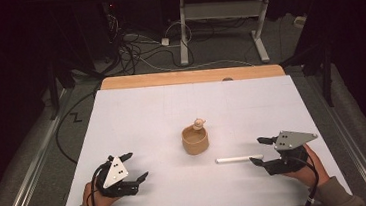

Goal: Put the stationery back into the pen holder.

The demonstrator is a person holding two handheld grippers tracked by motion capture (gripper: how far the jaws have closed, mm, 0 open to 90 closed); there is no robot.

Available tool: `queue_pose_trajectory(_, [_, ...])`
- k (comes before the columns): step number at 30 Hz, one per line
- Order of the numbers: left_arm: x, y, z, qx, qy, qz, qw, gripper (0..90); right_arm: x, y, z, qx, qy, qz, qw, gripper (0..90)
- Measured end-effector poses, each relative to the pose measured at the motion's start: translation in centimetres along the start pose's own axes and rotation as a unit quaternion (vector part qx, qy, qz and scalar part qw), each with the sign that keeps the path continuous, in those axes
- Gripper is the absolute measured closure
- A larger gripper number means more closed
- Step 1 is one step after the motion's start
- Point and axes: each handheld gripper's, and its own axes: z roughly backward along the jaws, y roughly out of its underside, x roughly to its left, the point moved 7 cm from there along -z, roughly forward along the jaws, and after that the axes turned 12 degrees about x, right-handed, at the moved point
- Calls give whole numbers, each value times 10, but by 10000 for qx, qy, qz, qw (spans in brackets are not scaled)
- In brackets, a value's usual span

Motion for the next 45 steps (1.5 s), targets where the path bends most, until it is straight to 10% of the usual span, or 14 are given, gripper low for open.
queue_pose_trajectory(5, [-1, 2, -1, 46, 91, 55, 9999, 196, 2, -13, -6, 413, -125, 352, 9984, 307])
queue_pose_trajectory(15, [-2, -1, -4, 62, 150, -18, 9999, 196, 20, -44, -40, 1354, -516, 1200, 9821, 365])
queue_pose_trajectory(20, [-3, 0, -2, 44, 152, -3, 9999, 197, 29, -51, -60, 1806, -721, 1476, 9697, 392])
queue_pose_trajectory(26, [-4, 0, -4, 93, 195, -40, 9998, 196, 36, -53, -82, 2516, -917, 1895, 9447, 497])
queue_pose_trajectory(32, [-8, -1, -5, 141, 230, -130, 9996, 197, 37, -58, -91, 2948, -957, 2062, 9281, 621])
queue_pose_trajectory(45, [-10, 1, -9, 255, 261, -194, 9991, 197, 40, -62, -93, 3220, -975, 2396, 9107, 787])
